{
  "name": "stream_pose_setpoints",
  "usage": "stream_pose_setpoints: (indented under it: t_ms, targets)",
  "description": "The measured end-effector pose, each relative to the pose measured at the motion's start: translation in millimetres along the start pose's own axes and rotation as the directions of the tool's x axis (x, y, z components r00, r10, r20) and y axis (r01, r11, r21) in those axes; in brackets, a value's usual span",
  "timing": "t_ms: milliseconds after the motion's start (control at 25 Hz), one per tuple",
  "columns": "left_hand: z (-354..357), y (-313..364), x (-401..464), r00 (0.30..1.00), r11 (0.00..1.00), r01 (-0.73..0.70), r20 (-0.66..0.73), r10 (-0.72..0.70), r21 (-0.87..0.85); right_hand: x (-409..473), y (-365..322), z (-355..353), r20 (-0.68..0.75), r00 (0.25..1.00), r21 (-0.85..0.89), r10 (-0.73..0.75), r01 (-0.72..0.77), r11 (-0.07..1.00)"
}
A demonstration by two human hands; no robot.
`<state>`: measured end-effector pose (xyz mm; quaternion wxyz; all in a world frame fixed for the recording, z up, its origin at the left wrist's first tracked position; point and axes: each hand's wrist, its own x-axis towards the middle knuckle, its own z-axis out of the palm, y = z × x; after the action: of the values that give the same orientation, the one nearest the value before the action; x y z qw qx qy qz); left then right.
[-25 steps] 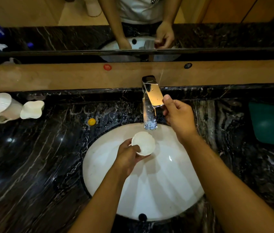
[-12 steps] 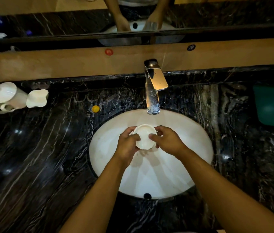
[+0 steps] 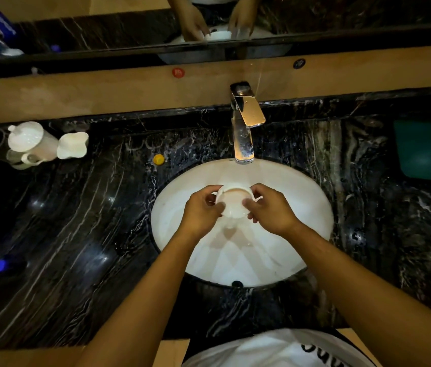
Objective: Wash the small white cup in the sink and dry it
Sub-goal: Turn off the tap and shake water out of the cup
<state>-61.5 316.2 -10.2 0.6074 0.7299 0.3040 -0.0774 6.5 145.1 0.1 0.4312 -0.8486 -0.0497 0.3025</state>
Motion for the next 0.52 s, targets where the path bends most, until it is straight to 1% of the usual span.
stream_pose_setpoints:
  t_ms: [160,320,440,520]
  targets:
    - [-8,6,-3,0.998,0.993,-0.041,-0.048,0.047,0.115,-8,-10,-3,-0.013,0.997,0.005,-0.079,0.079,0.997]
    - [-16,18,-13,0.975,0.952,-0.185,-0.078,0.209,0.244,-13,-17,-6,-0.055,0.980,-0.060,-0.194,0.190,0.980]
    - [-20,28,-21,0.927,0.892,-0.306,-0.108,0.359,0.333,-17,-22,-5,-0.091,0.929,-0.197,-0.358,0.335,0.921]
    - [-21,30,-24,0.857,0.793,-0.405,-0.113,0.502,0.455,-20,-23,-4,-0.075,0.882,-0.282,-0.465,0.428,0.859]
